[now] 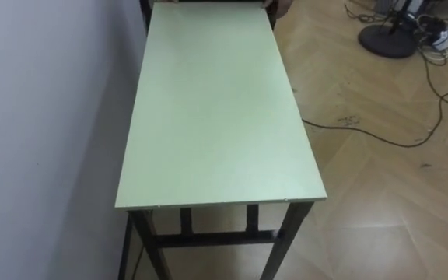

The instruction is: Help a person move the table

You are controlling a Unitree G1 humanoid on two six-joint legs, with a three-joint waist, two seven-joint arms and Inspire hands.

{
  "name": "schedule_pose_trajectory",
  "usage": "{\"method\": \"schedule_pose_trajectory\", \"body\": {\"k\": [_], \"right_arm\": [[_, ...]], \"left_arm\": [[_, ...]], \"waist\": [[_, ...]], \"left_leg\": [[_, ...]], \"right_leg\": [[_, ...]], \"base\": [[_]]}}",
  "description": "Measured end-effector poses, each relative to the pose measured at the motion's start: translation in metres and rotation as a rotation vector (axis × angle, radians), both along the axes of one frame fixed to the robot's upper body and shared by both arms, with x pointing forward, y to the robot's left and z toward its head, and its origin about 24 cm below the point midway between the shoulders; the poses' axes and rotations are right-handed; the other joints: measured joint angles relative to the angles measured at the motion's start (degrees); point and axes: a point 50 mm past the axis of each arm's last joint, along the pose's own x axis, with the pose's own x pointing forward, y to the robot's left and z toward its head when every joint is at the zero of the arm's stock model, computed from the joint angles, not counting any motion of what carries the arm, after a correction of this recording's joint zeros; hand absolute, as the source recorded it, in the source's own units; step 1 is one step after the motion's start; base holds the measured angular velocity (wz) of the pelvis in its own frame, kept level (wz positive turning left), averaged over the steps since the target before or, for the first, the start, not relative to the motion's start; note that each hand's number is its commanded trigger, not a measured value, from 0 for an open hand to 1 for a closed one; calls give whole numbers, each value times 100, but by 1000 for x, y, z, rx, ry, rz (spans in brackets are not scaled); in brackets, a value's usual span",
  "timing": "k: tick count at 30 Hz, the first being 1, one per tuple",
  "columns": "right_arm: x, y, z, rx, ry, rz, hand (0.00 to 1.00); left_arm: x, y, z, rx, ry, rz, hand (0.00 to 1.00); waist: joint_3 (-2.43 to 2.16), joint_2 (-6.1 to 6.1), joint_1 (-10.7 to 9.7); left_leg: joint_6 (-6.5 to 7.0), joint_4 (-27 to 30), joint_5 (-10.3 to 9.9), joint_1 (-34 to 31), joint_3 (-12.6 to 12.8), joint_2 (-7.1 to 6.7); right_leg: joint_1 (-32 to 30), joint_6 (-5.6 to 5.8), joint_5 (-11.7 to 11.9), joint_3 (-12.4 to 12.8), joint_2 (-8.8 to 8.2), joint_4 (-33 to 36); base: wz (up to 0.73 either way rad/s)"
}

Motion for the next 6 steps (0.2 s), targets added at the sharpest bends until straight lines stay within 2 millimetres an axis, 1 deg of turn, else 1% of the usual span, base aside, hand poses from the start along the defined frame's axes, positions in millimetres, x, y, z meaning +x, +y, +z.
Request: {"method": "schedule_pose_trajectory", "body": {"k": [2,6], "right_arm": [[-4,1,-1,-2,41,-4,0],[-1,4,-3,-3,52,14,0]], "left_arm": [[-1,-1,-1,14,18,-7,0],[5,-7,-2,19,21,-17,0]], "waist": [[1,9,14],[1,9,15]], "left_leg": [[1,9,-1,-1,-3,0],[1,12,0,-1,8,1]], "right_leg": [[-8,0,0,10,0,-18],[-12,-2,1,20,2,-16]], "base": [[-2],[-1]]}}
